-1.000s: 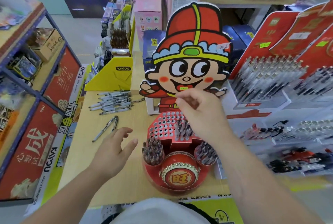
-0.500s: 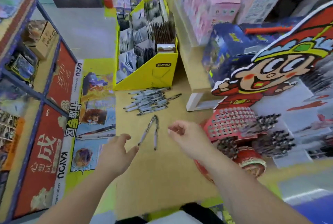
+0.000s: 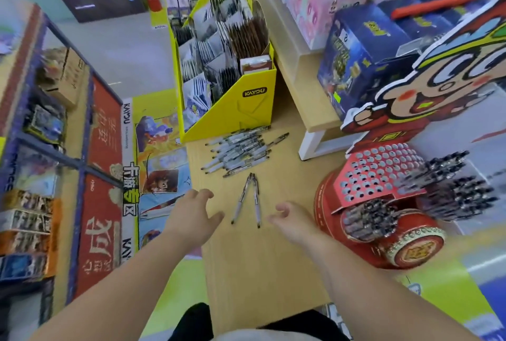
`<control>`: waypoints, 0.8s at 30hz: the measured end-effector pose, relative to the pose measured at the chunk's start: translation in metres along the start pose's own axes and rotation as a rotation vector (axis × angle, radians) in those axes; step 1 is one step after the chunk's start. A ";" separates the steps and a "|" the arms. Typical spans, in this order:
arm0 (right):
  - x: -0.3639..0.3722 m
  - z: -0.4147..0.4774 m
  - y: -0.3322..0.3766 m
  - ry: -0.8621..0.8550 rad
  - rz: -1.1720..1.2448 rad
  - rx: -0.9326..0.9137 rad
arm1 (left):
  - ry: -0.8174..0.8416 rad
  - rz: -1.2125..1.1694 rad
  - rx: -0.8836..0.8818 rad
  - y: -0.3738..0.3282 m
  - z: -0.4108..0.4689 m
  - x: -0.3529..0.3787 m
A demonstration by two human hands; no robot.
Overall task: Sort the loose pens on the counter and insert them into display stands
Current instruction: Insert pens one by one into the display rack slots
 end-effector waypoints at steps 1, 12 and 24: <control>0.001 0.001 -0.002 -0.001 0.003 0.005 | 0.003 0.009 0.005 0.000 0.002 -0.002; 0.020 0.035 0.019 -0.211 0.125 0.108 | 0.055 0.356 0.358 -0.021 0.133 -0.040; 0.054 0.046 0.056 -0.442 -0.062 0.374 | 0.196 0.556 0.692 -0.044 0.180 -0.011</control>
Point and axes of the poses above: each hand's wrist, its own z-axis towards the middle knuckle, its own x-axis out of the palm, y = z × x, the point moved 6 cm from there along z, towards the middle knuckle, and after that the axes turned 1 degree about -z, right-handed, at the moved point
